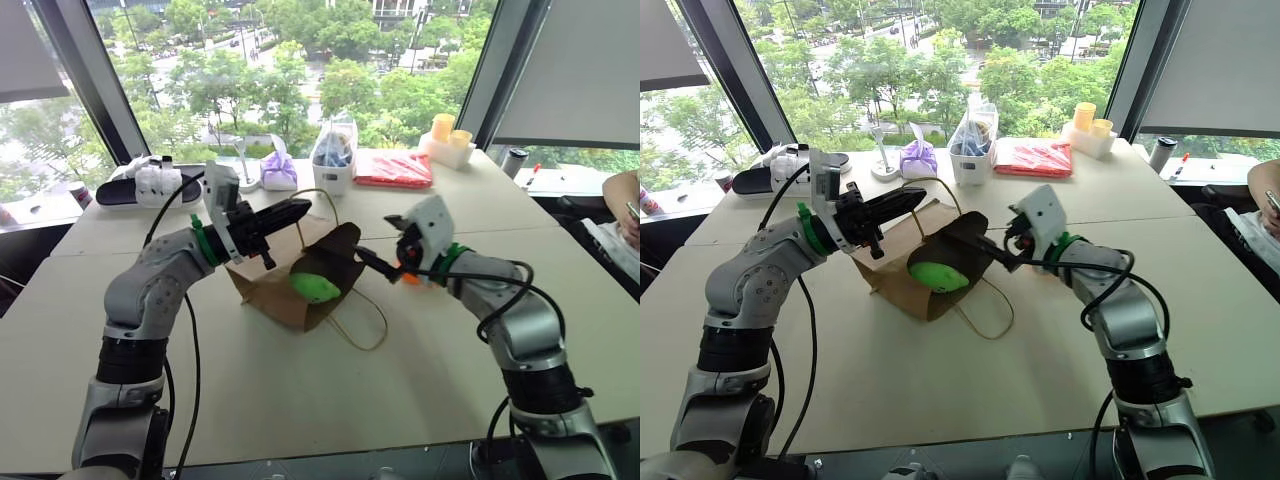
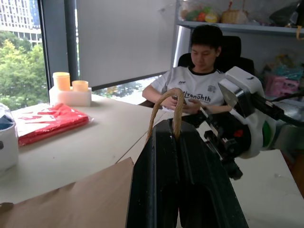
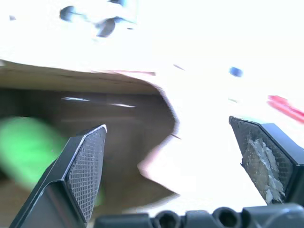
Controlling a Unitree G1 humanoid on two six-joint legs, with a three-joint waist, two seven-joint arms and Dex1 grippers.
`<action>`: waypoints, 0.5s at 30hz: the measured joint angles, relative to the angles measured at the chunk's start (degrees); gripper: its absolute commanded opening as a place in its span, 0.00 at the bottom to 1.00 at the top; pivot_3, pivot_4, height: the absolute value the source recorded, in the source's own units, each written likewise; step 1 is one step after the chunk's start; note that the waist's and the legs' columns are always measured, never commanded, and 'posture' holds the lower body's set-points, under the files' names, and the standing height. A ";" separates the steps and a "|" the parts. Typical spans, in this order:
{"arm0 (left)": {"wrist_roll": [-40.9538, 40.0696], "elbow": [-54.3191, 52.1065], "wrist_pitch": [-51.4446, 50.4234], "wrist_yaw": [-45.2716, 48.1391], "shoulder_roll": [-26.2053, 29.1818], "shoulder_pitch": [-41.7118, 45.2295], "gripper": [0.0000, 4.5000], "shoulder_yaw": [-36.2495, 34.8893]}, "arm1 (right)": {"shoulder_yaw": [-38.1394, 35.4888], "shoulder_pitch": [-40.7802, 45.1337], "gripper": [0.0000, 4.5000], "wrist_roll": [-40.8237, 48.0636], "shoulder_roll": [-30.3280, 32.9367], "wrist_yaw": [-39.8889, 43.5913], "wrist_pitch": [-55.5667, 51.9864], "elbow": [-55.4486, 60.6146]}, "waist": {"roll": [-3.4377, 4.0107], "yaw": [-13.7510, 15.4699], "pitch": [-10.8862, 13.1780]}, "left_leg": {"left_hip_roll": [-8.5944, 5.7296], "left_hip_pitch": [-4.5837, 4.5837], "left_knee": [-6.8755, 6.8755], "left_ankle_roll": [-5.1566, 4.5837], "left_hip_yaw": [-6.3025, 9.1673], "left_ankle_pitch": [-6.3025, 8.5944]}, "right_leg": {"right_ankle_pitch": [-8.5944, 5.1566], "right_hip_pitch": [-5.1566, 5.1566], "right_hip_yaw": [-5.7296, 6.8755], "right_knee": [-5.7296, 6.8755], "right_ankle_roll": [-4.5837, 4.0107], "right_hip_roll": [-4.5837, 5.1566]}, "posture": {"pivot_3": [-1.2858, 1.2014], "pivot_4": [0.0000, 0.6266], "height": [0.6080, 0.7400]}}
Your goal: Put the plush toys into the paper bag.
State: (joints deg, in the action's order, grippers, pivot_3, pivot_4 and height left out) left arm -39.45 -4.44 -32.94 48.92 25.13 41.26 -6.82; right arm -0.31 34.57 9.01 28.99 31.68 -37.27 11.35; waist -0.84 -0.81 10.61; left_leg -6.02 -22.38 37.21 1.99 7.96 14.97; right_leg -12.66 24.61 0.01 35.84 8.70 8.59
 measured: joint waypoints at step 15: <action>0.25 0.50 0.25 0.62 -0.29 0.01 0.00 0.37 | 3.75 4.70 0.99 -12.33 -1.29 -9.26 22.76 -41.95 | 0.00 -0.34 0.00 | 0.01 0.01 0.00 0.06 -0.12 -0.04 | 0.00 -0.04 -0.02 -0.08 0.00 -0.01 | 0.52 0.24 1.00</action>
State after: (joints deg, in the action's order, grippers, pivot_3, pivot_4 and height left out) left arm -39.20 -3.94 -32.69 49.54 24.84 41.27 -6.45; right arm 3.44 39.27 -3.32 27.70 22.42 -14.51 -30.60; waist -0.85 -1.15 10.61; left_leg -6.01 -22.37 37.21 2.05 7.84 14.93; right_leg -12.66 24.58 -0.01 35.76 8.69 8.58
